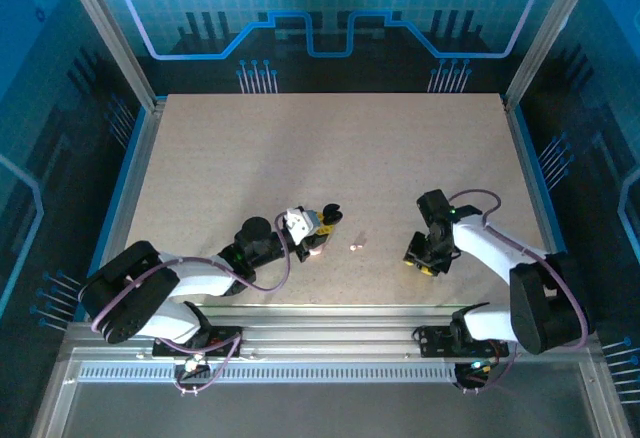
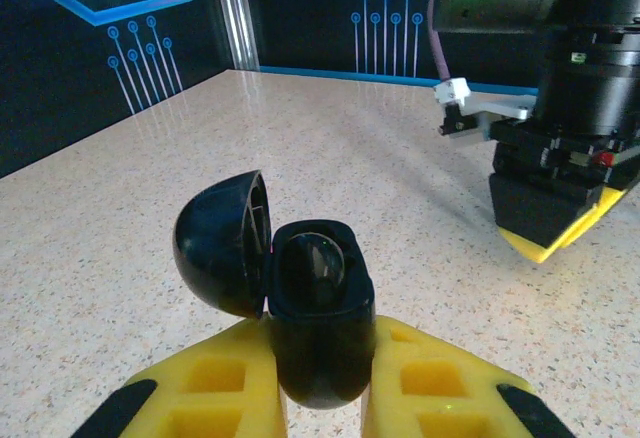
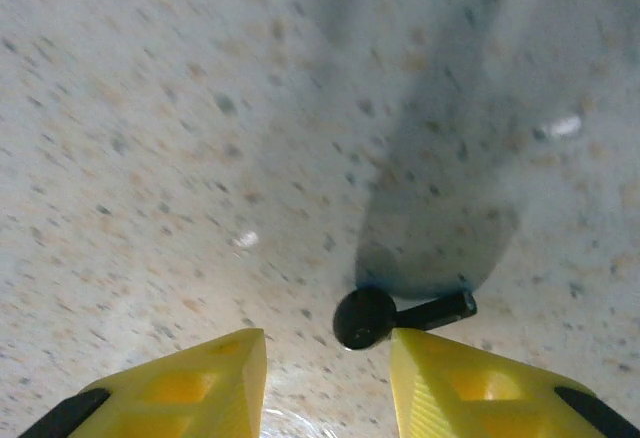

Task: Insert the wireless bluetooth earbuds into the charging case

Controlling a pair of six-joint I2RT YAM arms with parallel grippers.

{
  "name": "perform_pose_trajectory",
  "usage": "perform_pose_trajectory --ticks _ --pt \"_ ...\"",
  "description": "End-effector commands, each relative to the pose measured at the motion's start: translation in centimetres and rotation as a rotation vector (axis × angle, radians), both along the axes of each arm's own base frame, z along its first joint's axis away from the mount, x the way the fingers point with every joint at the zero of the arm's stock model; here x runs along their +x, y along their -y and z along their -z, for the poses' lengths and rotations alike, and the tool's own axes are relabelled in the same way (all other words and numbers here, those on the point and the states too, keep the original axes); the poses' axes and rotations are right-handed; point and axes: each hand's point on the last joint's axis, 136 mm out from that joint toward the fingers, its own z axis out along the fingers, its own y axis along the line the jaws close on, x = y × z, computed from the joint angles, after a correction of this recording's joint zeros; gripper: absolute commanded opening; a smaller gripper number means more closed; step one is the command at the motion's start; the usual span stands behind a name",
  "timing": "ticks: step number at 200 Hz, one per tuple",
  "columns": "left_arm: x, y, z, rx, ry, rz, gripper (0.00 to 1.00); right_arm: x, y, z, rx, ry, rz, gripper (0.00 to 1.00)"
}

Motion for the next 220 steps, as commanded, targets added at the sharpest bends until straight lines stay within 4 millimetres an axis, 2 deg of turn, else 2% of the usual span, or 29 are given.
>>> perform_pose_trajectory --ticks 1,36,52,58,61,77,104,128,182,220 --pt "-0.2 -0.2 -0.4 0.009 0.03 -0.004 0.09 2.7 0.4 -0.6 -0.014 0.063 -0.013 0.38" --pt "-0.1 -0.3 -0.4 0.016 0.035 -0.008 0.09 5.3 -0.3 -1.2 0.001 0.089 -0.08 0.38" --pt "-0.1 -0.3 -0.4 0.019 0.038 -0.01 0.09 5.9 -0.7 -2.5 0.013 0.102 -0.139 0.38" --pt "-0.1 -0.3 -0.5 0.018 0.037 -0.009 0.09 5.5 -0.6 -2.8 0.009 0.09 -0.163 0.39" --pt "-0.1 -0.3 -0.5 0.019 0.036 -0.009 0.09 6.1 -0.7 -3.6 0.007 0.11 -0.172 0.39" --pt "-0.1 -0.4 -0.5 0.017 0.038 -0.009 0.09 6.3 -0.2 -5.2 -0.003 0.121 -0.221 0.41" --pt "-0.1 -0.3 -0.5 0.012 0.034 -0.006 0.09 7.8 -0.3 -6.2 0.017 0.139 -0.279 0.44" --pt "0.0 -0.5 -0.5 0.013 0.035 -0.011 0.09 8.4 -1.4 -5.6 0.042 0.103 -0.311 0.43" --pt "0.0 -0.6 -0.4 0.021 0.036 -0.017 0.09 6.5 -0.4 -2.6 -0.02 -0.032 -0.247 0.45" --pt "0.0 -0.7 -0.5 0.02 0.037 -0.018 0.09 5.8 -1.3 -1.3 -0.006 -0.076 -0.259 0.45"
